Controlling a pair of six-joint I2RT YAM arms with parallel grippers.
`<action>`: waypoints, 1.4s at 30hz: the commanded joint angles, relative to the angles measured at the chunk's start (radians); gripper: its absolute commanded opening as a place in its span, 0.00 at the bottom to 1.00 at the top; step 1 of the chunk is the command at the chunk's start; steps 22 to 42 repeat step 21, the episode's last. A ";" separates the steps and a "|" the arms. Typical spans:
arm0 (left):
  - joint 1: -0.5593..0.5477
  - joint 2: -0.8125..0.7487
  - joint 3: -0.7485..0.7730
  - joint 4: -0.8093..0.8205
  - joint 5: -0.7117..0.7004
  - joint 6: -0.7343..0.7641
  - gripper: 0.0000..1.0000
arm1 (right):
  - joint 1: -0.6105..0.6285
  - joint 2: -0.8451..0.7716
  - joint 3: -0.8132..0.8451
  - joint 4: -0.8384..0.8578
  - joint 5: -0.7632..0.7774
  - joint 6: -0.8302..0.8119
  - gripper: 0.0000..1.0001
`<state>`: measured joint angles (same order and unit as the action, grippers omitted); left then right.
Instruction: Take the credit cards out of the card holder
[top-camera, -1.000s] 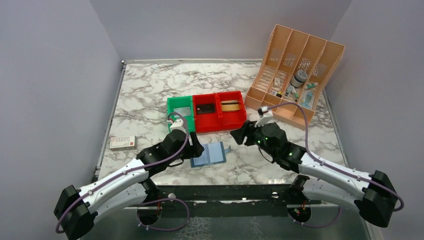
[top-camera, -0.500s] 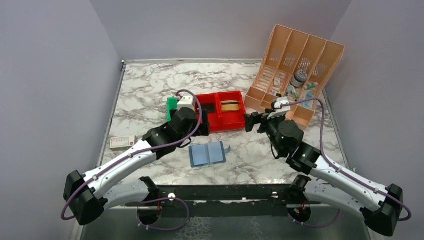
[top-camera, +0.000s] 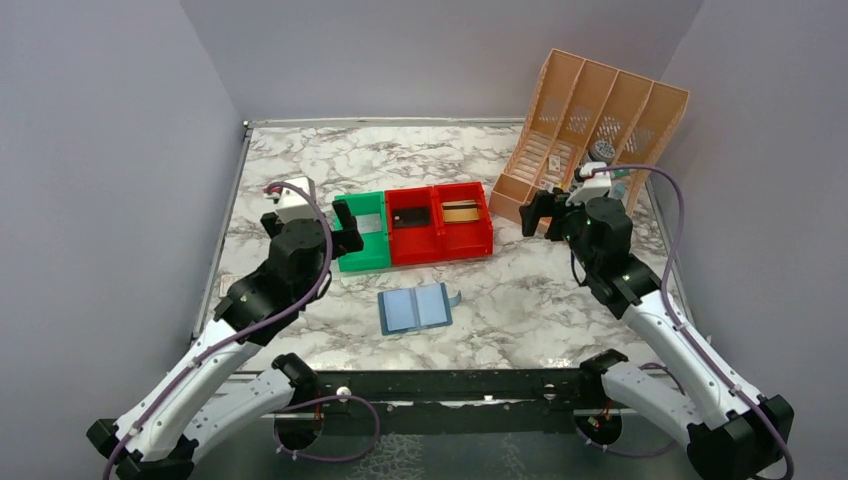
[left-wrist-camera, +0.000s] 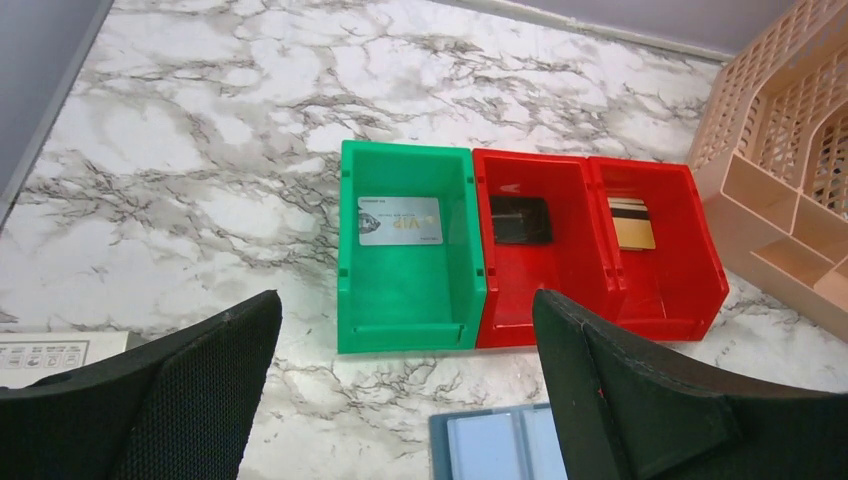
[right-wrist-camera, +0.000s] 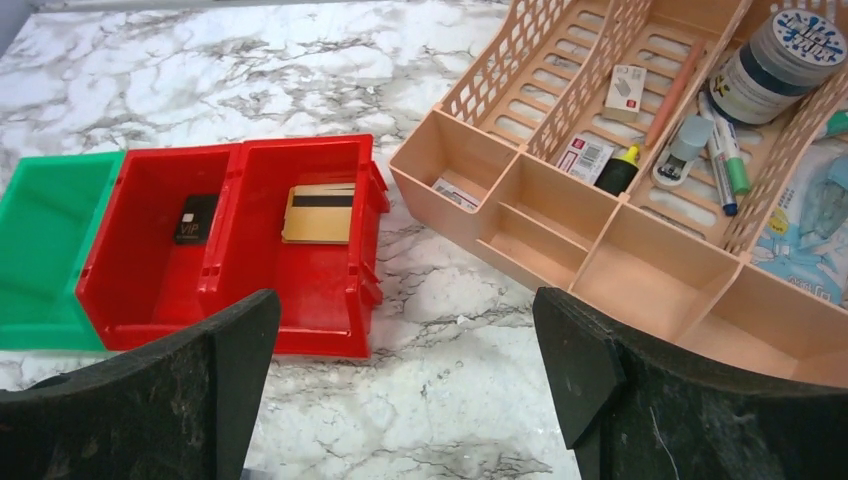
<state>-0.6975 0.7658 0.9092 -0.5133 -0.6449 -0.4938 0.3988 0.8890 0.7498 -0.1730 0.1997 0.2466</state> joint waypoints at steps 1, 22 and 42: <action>0.003 -0.025 0.065 -0.083 -0.043 0.031 0.99 | -0.002 -0.071 0.060 -0.078 -0.001 0.003 1.00; 0.003 -0.001 0.025 -0.123 0.050 0.022 0.99 | -0.002 -0.269 0.062 -0.040 -0.140 -0.002 1.00; 0.003 -0.001 0.025 -0.123 0.050 0.022 0.99 | -0.002 -0.269 0.062 -0.040 -0.140 -0.002 1.00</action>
